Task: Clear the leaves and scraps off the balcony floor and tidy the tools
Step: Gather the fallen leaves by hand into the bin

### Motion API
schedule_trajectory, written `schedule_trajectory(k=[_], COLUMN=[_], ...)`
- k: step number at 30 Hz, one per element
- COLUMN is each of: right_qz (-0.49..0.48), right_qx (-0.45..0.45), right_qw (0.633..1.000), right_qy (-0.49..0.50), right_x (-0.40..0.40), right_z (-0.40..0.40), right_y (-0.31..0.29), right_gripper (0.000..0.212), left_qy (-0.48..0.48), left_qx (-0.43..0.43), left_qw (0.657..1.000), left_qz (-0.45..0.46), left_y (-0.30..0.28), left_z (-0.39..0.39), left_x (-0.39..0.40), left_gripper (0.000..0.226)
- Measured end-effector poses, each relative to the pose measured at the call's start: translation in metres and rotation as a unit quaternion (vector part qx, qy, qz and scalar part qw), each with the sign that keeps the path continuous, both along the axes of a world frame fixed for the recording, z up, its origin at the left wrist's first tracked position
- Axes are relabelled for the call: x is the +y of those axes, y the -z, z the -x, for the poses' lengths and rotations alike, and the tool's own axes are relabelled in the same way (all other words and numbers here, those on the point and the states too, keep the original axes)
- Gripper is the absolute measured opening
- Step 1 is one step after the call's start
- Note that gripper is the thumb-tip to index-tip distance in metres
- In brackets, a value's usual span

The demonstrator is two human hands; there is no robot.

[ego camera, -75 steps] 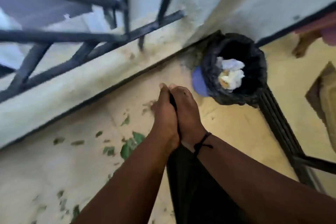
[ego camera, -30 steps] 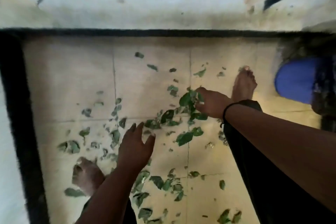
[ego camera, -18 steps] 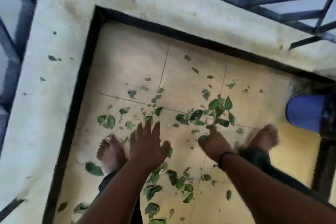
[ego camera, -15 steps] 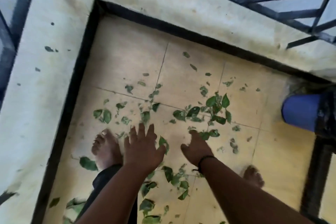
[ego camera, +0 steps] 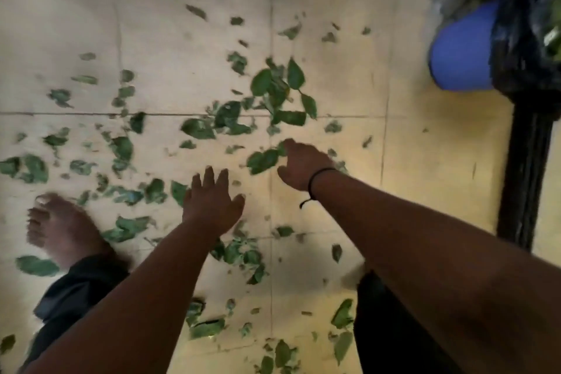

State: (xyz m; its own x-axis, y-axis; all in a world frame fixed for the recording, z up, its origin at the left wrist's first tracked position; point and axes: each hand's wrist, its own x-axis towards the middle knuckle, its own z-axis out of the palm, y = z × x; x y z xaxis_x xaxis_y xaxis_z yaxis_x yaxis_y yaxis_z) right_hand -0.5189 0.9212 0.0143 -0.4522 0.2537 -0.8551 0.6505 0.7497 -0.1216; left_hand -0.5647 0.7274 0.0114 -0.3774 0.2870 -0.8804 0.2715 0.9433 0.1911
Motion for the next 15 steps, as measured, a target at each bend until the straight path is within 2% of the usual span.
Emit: schedule_trajectory(k=[3,7,12,15], right_qz=[-0.035,-0.063,-0.083,-0.073], right_qx=[-0.001,0.003,0.127,0.188], right_qw=[0.997,0.986,0.965,0.953], right_qy=[0.068,0.153,0.215,0.225], right_x=[0.047,0.082,0.100,0.101], right_z=[-0.032,-0.051,-0.017,0.015], right_y=[0.012,0.035,0.067,0.083], right_gripper=[0.056,0.043,0.029,0.035], left_qy=[-0.032,0.022,0.068,0.075], left_qx=[-0.004,0.016,0.063,0.083], left_qw=[0.999,0.997,0.991,0.988], left_qz=[-0.020,-0.073,-0.095,-0.107], left_y=[0.013,0.026,0.036,0.045], left_z=[-0.008,-0.005,0.023,0.042], left_x=[0.037,0.068,0.093,0.103], left_gripper=[0.073,0.069,0.066,0.063])
